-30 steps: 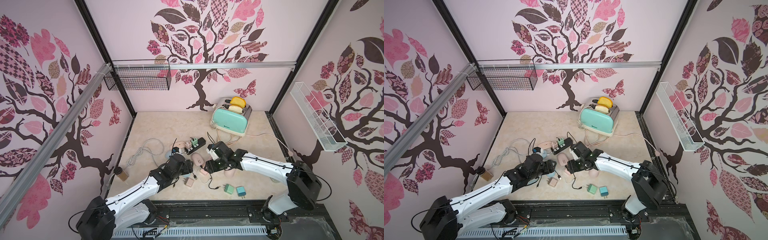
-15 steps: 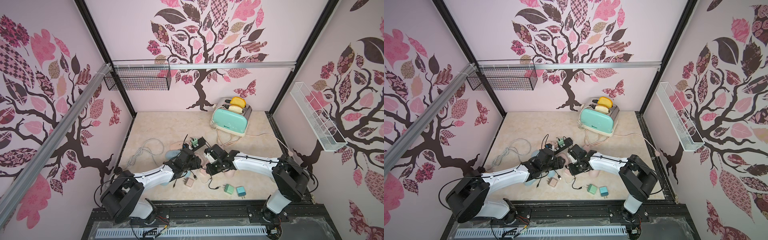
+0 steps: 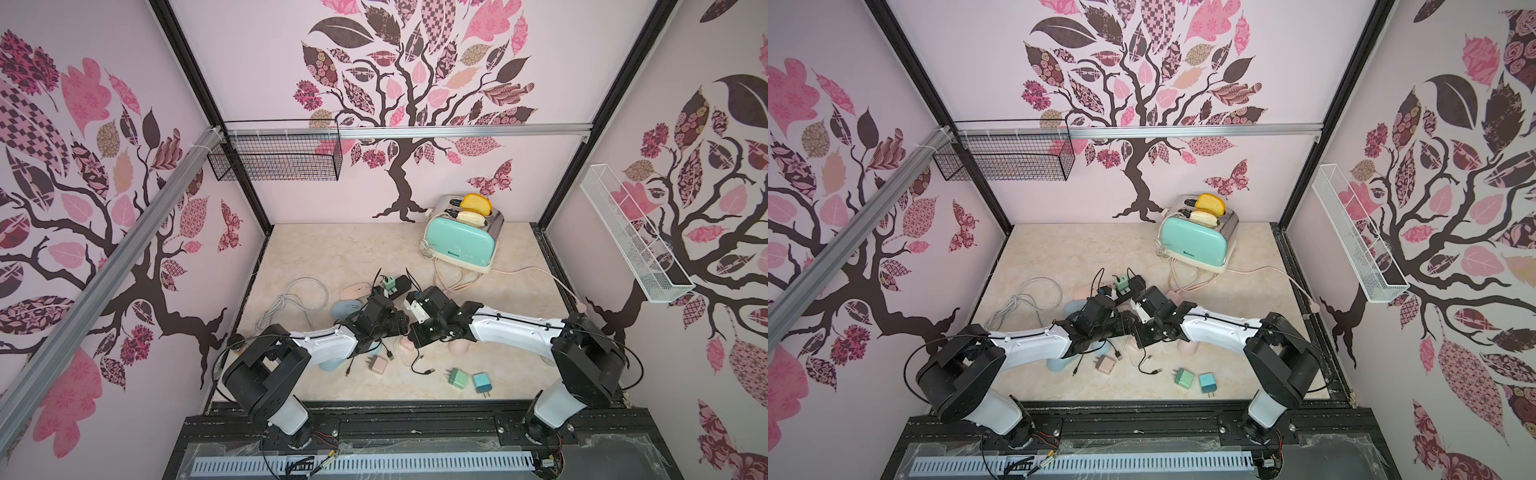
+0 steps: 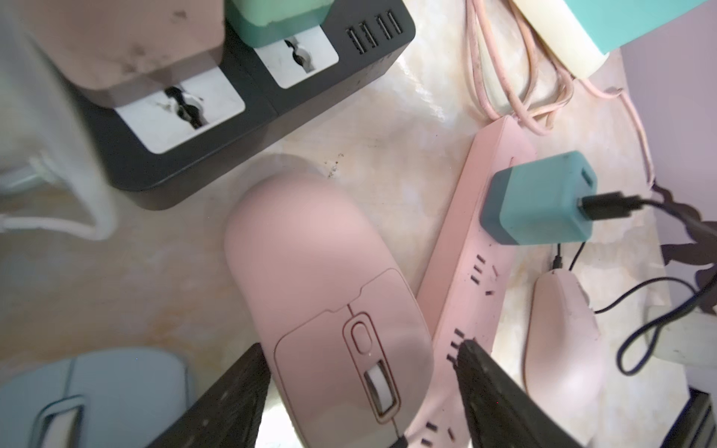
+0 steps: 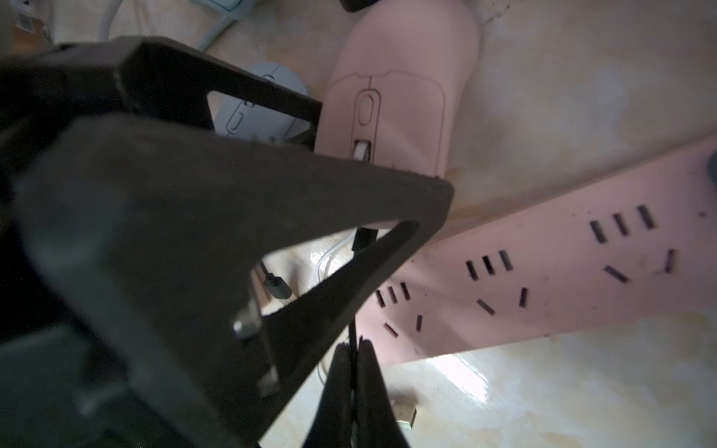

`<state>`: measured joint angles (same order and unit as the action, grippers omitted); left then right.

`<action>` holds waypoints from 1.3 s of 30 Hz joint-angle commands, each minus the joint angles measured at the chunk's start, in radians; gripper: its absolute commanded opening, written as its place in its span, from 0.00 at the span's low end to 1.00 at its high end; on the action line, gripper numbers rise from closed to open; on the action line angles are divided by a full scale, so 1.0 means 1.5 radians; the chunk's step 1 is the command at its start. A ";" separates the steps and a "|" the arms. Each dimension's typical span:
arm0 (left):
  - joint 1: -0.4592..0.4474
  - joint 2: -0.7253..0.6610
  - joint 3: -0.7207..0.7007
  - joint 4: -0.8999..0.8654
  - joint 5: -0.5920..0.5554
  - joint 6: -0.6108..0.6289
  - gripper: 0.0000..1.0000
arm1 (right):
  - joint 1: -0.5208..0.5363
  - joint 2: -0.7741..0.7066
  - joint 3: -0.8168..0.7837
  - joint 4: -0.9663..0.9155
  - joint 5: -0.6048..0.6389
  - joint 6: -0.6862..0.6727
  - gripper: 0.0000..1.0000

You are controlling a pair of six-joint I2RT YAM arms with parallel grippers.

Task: Unplug the wireless mouse
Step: Remove the power cord from the mouse.

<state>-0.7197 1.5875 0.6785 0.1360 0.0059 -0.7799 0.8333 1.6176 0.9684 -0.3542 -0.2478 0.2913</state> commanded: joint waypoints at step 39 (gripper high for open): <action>0.021 0.030 -0.063 0.230 0.009 -0.173 0.00 | 0.066 -0.154 -0.183 0.205 -0.149 0.162 0.00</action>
<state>-0.7033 1.6138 0.5545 0.4793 0.0723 -1.0607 0.8829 1.4357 0.6926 -0.0235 -0.4103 0.5564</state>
